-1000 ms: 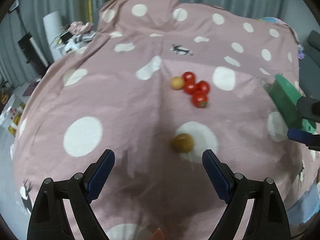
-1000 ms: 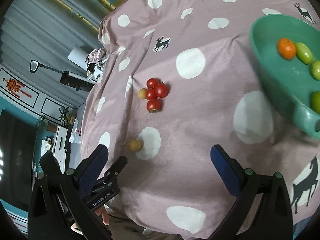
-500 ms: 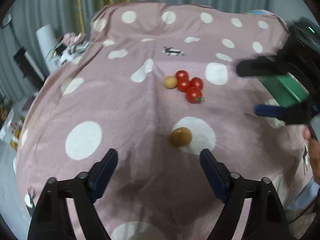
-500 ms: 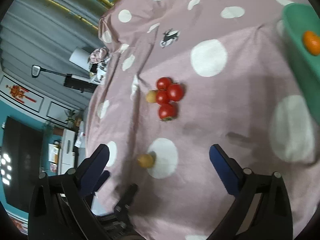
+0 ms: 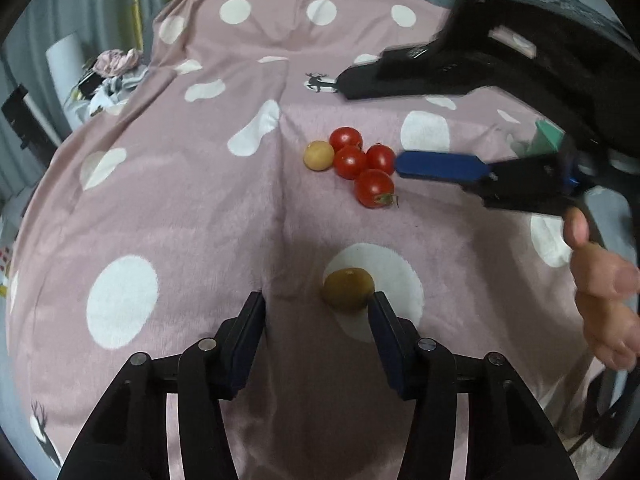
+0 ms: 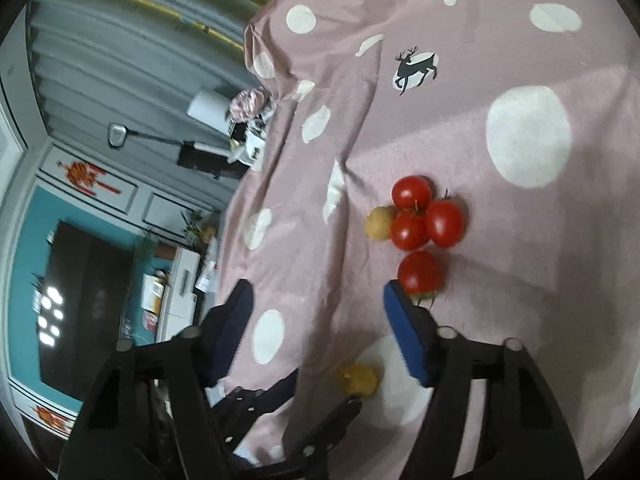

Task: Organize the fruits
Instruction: 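Close the right gripper around a small brown round fruit, then close the left gripper onto the same brown fruit beside the right gripper, then carry the brown fruit into the green basin and open both grippers, then move both open grippers back to the cherry tomatoes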

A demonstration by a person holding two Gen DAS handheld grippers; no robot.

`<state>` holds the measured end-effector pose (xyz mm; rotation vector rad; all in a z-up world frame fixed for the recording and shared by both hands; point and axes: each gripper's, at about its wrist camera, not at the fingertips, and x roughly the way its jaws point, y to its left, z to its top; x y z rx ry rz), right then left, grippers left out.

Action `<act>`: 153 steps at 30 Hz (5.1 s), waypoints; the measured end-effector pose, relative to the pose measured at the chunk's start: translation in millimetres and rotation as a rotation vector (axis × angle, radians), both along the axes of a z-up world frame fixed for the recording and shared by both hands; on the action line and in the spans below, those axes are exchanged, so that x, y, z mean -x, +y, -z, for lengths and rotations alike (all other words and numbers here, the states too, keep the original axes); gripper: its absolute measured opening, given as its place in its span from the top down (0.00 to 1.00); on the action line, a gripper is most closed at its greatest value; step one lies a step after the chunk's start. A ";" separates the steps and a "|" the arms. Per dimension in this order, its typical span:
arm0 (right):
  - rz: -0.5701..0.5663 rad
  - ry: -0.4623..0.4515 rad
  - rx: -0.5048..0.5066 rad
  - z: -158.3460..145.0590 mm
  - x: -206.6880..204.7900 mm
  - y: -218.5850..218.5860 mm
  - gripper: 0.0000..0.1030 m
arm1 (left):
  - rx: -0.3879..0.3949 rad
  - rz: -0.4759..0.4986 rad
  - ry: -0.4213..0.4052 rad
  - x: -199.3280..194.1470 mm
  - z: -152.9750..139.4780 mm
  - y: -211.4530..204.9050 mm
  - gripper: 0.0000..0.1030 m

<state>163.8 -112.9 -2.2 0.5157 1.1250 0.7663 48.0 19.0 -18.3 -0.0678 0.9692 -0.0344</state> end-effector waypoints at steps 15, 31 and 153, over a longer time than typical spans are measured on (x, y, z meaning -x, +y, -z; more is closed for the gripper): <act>-0.053 0.039 0.222 28.7 -52.2 31.1 0.70 | 0.038 -0.039 0.015 -16.9 -0.4 2.2 0.48; 0.034 0.033 0.199 31.1 -56.6 6.5 0.75 | 0.040 -0.079 -0.017 -4.0 -15.2 0.6 0.48; 0.538 -0.182 0.389 -85.9 86.5 -283.6 0.12 | 0.136 0.194 -0.195 -37.0 -76.8 -203.7 0.04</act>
